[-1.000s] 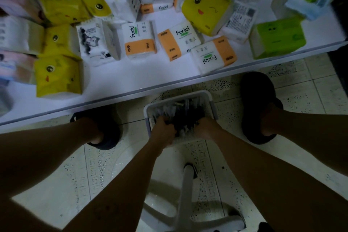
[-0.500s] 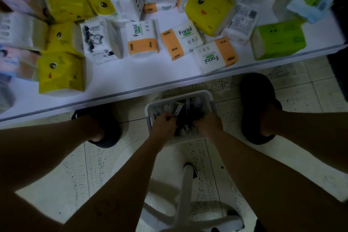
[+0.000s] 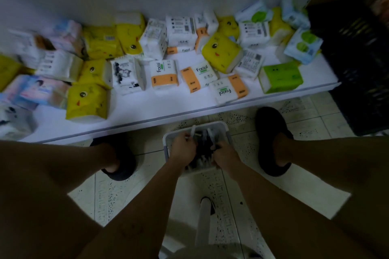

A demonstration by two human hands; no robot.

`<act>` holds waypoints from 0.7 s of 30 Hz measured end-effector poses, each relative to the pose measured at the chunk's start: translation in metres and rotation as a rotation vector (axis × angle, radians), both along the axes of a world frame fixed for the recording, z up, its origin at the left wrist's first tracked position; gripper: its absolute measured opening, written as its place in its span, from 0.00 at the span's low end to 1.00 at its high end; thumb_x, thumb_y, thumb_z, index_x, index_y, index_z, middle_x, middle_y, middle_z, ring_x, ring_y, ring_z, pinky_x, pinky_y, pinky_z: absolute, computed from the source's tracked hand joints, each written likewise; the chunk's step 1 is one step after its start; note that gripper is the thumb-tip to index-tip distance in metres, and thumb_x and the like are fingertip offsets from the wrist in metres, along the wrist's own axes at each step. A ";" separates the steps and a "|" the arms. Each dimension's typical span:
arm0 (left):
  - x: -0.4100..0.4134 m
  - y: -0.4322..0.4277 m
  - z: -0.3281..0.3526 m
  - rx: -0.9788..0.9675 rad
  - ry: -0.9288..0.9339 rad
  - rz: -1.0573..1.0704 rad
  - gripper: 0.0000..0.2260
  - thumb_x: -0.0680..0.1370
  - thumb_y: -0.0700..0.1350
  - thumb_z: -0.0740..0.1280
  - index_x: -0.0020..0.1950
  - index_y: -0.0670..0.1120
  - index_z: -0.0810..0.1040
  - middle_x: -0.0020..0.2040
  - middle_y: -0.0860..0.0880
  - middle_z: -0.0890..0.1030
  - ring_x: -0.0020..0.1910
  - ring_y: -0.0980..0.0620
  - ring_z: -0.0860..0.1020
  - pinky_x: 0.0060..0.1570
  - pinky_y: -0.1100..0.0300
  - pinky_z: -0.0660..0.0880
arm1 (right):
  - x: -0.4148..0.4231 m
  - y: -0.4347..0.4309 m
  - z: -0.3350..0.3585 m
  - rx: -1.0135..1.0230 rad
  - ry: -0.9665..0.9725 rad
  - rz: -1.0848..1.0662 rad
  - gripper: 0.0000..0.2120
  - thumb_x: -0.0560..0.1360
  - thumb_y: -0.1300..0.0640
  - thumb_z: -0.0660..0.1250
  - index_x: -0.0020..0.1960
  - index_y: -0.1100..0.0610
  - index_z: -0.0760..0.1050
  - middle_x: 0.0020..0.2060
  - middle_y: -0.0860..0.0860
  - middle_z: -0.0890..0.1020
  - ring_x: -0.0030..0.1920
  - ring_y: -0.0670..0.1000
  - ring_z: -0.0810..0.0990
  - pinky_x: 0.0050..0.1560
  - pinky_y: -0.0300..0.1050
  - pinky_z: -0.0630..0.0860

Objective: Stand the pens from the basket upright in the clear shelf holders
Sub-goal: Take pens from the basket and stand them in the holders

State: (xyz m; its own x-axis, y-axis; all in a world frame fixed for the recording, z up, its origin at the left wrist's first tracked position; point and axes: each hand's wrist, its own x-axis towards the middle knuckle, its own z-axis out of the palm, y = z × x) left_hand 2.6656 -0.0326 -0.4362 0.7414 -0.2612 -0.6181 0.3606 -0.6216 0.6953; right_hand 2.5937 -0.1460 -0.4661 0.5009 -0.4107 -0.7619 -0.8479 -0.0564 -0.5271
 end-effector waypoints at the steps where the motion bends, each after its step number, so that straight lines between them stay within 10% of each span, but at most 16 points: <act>1: 0.001 -0.001 0.006 -0.006 -0.022 0.006 0.11 0.82 0.41 0.57 0.62 0.42 0.73 0.51 0.39 0.79 0.40 0.46 0.76 0.34 0.58 0.73 | -0.001 0.001 0.008 0.002 -0.034 0.000 0.08 0.78 0.64 0.57 0.50 0.57 0.74 0.48 0.59 0.78 0.49 0.57 0.77 0.46 0.49 0.73; 6: 0.000 -0.002 0.050 -0.075 -0.160 -0.015 0.17 0.82 0.57 0.54 0.56 0.46 0.74 0.49 0.44 0.80 0.47 0.45 0.79 0.52 0.49 0.77 | -0.005 0.006 0.058 -0.177 -0.280 0.045 0.20 0.83 0.49 0.54 0.56 0.64 0.75 0.52 0.64 0.79 0.49 0.58 0.78 0.41 0.44 0.68; 8: -0.001 0.002 0.067 -0.143 -0.232 -0.003 0.15 0.81 0.58 0.57 0.53 0.49 0.75 0.44 0.46 0.80 0.41 0.48 0.79 0.45 0.54 0.78 | -0.003 0.008 0.082 -0.209 -0.378 0.057 0.24 0.83 0.48 0.52 0.52 0.66 0.77 0.49 0.64 0.81 0.45 0.61 0.80 0.35 0.42 0.67; 12: 0.006 0.007 0.103 -0.255 -0.281 0.063 0.10 0.80 0.56 0.62 0.52 0.51 0.76 0.35 0.45 0.80 0.27 0.52 0.74 0.31 0.61 0.72 | 0.006 0.004 0.123 -0.275 -0.475 -0.025 0.17 0.83 0.50 0.54 0.58 0.60 0.75 0.46 0.52 0.78 0.45 0.52 0.75 0.43 0.42 0.68; 16: 0.010 0.004 0.147 -0.417 -0.248 0.148 0.07 0.80 0.49 0.64 0.53 0.47 0.77 0.38 0.42 0.80 0.31 0.48 0.79 0.33 0.56 0.76 | 0.013 -0.004 0.154 -0.085 -0.596 -0.178 0.08 0.82 0.58 0.59 0.50 0.60 0.74 0.33 0.53 0.75 0.26 0.48 0.71 0.27 0.38 0.67; 21: 0.012 -0.011 0.203 -0.595 -0.268 0.118 0.02 0.80 0.40 0.64 0.50 0.46 0.76 0.39 0.44 0.79 0.40 0.47 0.81 0.44 0.49 0.79 | 0.016 -0.008 0.211 -0.230 -0.752 -0.126 0.10 0.82 0.54 0.59 0.46 0.53 0.77 0.37 0.50 0.78 0.31 0.45 0.72 0.35 0.42 0.69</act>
State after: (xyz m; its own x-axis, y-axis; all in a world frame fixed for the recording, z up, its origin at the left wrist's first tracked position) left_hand 2.6771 -0.0434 -0.2334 0.8939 -0.4089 -0.1838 0.1697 -0.0708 0.9829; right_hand 2.6094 -0.1537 -0.2551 0.7867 -0.6041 -0.1273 -0.2765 -0.1605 -0.9475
